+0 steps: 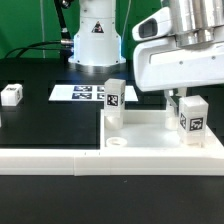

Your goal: Assemble square table

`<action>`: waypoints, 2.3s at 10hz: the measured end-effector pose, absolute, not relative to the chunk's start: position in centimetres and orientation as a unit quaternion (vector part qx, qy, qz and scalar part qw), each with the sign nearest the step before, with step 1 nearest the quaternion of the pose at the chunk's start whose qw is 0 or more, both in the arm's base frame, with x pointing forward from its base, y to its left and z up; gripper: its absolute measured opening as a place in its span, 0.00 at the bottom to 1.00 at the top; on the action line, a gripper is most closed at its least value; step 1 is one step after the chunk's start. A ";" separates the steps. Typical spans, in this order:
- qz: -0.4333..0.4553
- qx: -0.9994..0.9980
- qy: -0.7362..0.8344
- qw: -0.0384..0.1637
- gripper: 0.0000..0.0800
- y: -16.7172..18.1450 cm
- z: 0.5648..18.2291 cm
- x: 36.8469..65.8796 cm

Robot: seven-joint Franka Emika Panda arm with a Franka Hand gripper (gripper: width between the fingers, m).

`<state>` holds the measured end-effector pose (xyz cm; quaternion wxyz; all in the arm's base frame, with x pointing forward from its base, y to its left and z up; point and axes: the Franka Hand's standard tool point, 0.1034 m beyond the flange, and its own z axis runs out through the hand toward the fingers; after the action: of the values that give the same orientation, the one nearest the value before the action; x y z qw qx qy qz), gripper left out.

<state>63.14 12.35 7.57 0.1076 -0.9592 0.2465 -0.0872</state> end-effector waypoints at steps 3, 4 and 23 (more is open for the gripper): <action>-0.104 -0.993 0.020 0.051 0.81 13.6 7.8 63.8; -0.104 -0.993 0.012 0.050 0.81 13.4 7.8 63.8; 0.005 -0.936 0.350 0.033 0.02 13.7 8.1 61.9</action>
Offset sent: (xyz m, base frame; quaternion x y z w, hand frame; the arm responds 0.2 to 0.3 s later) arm 0.0000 0.0000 0.0000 0.0000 0.0000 -0.1296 0.9916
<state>61.95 13.73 8.06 0.0334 -0.9362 0.3499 0.0052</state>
